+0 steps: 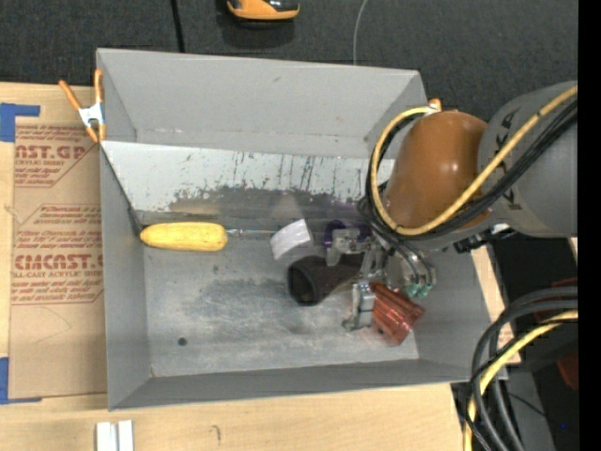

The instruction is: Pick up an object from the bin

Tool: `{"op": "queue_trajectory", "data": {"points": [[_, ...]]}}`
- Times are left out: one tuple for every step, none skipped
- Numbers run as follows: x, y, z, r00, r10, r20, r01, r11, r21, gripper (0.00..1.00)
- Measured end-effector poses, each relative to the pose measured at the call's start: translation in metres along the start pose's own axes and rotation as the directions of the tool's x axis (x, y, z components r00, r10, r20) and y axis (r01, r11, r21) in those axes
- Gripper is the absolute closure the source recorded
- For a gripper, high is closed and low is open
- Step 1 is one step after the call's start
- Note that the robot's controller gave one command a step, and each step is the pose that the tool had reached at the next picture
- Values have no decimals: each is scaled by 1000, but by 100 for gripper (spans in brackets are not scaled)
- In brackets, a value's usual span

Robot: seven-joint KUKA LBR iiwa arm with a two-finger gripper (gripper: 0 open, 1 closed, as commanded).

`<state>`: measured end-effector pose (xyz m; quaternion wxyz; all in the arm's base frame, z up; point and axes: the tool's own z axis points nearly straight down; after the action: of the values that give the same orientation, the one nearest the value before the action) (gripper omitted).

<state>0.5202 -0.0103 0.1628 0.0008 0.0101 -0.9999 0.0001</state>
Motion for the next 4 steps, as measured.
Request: {"op": "queue_trajectory", "data": {"points": [[-64,3,77,996,95,5,-95,996,-2,100],[-64,3,77,996,94,5,-94,996,-1,100],[-44,13,-35,997,79,4,-79,997,-1,100],[-44,12,-35,997,79,4,-79,997,-1,100]]}}
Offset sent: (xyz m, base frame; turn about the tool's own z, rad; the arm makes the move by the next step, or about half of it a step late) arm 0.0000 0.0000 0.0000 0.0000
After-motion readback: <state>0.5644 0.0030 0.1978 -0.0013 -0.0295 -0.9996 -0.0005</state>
